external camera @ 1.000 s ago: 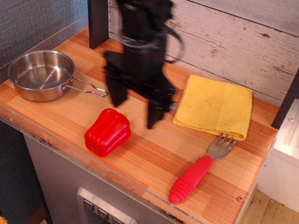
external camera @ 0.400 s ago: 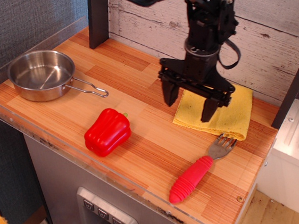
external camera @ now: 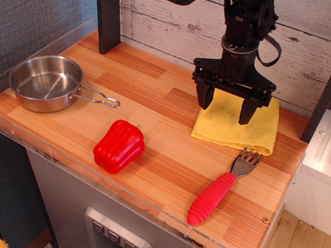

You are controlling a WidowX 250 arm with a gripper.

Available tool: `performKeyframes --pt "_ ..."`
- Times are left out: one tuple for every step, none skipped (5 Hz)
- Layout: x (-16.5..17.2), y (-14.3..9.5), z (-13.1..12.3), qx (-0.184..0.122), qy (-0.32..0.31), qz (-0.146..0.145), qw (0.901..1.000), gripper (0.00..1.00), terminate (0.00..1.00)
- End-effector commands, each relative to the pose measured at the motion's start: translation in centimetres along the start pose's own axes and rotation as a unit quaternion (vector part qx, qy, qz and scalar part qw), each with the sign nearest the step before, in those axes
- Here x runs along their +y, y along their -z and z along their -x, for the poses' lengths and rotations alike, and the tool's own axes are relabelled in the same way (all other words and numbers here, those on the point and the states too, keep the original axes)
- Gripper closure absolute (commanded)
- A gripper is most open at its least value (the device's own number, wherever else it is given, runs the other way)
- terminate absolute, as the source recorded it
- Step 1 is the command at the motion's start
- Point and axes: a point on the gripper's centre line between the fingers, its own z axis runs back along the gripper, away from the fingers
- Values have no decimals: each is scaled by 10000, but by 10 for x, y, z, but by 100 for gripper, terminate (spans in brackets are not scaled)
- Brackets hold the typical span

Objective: Slide the yellow cloth to the back left-centre of the counter.

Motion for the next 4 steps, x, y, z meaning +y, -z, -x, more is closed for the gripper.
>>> performKeyframes --pt "-16 -12 -19 -215 132 138 9996 0 0" --pt "-14 0 -17 -99 170 19 9998 0 0" --pt "-7 17 -14 137 191 -125 9996 0 0" --pt "2 27 -9 292 277 -337 9986 0 0"
